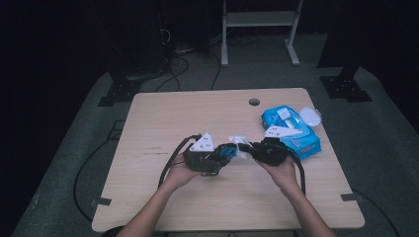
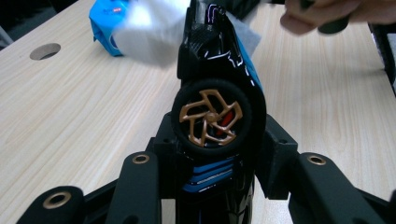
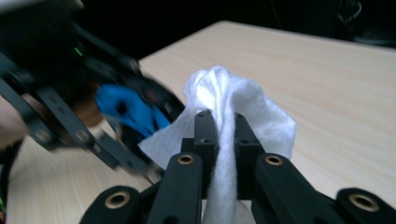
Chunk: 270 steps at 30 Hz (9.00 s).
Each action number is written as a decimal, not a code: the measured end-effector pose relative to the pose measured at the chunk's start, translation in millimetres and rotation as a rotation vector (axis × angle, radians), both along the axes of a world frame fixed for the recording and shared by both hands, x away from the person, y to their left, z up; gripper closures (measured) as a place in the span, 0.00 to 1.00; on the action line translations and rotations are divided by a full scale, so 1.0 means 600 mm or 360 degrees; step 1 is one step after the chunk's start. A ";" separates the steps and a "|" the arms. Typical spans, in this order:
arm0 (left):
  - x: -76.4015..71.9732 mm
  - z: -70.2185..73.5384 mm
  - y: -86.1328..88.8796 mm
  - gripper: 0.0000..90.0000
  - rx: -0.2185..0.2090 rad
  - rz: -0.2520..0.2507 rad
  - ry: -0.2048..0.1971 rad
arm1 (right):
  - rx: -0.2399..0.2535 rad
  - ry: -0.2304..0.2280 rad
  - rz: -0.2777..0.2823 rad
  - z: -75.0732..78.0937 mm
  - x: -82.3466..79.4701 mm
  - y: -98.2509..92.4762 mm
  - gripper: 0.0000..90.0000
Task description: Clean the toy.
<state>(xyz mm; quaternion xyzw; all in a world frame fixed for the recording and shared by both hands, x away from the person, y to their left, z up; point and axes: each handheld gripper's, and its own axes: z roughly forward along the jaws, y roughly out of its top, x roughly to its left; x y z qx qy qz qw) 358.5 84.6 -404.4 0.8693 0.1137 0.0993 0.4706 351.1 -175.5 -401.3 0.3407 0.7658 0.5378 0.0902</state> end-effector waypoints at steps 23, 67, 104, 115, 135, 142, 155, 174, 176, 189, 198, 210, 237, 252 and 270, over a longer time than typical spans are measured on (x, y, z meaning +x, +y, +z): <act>-0.009 -0.014 -0.033 0.65 0.0108 -0.0058 -0.0006 | 0.0015 -0.0179 0.0121 0.056 -0.029 0.041 0.93; 0.001 -0.020 -0.027 0.65 0.0075 -0.0028 0.0039 | 0.0033 -0.0144 0.0093 0.046 -0.029 0.037 0.93; 0.022 -0.029 -0.045 0.65 0.0157 -0.0052 0.0143 | -0.0059 -0.0051 -0.0035 0.008 -0.012 0.002 0.93; 0.035 -0.056 -0.058 0.65 0.0400 -0.0014 0.0227 | -0.0120 0.0085 -0.0046 -0.035 0.003 -0.008 0.92; 0.046 -0.028 0.003 0.53 0.0113 -0.0015 0.0420 | -0.0090 0.0079 0.0028 -0.024 0.013 0.026 0.92; 0.054 -0.012 0.041 0.51 0.0063 0.0062 0.0420 | -0.0138 0.0093 0.0070 -0.031 0.022 0.052 0.92; 0.069 -0.036 0.071 0.42 0.0040 0.0177 0.0592 | -0.0182 0.0120 0.0064 -0.044 0.033 0.060 0.92; 0.046 -0.034 0.057 0.44 0.0052 0.0170 0.0505 | -0.0288 0.0015 0.0088 -0.044 0.012 0.060 0.93; 0.040 -0.031 0.053 0.45 0.0071 0.0166 0.0477 | -0.0279 0.0016 0.0099 -0.045 0.010 0.057 0.93; 0.002 -0.052 0.027 0.34 0.0263 0.0144 0.0325 | -0.0293 -0.0021 0.0142 -0.044 -0.026 0.042 0.93; -0.003 -0.058 0.032 0.33 0.0273 0.0163 0.0240 | -0.0403 0.0023 0.0179 -0.072 -0.043 0.041 0.92; -0.032 -0.070 0.039 0.11 0.0300 0.0174 0.0227 | -0.0346 0.0073 0.0137 -0.066 -0.025 0.036 0.92; 0.012 -0.084 0.019 0.23 0.0359 0.0146 0.0199 | -0.0433 0.0207 0.0122 -0.087 -0.006 0.030 0.92; 0.016 -0.091 -0.035 0.29 0.0318 0.0063 0.0117 | -0.0363 0.0123 0.0216 -0.073 -0.006 0.072 0.92; 0.016 -0.102 -0.020 0.28 0.0314 0.0072 0.0151 | -0.0372 0.0107 0.0172 -0.080 -0.011 0.072 0.92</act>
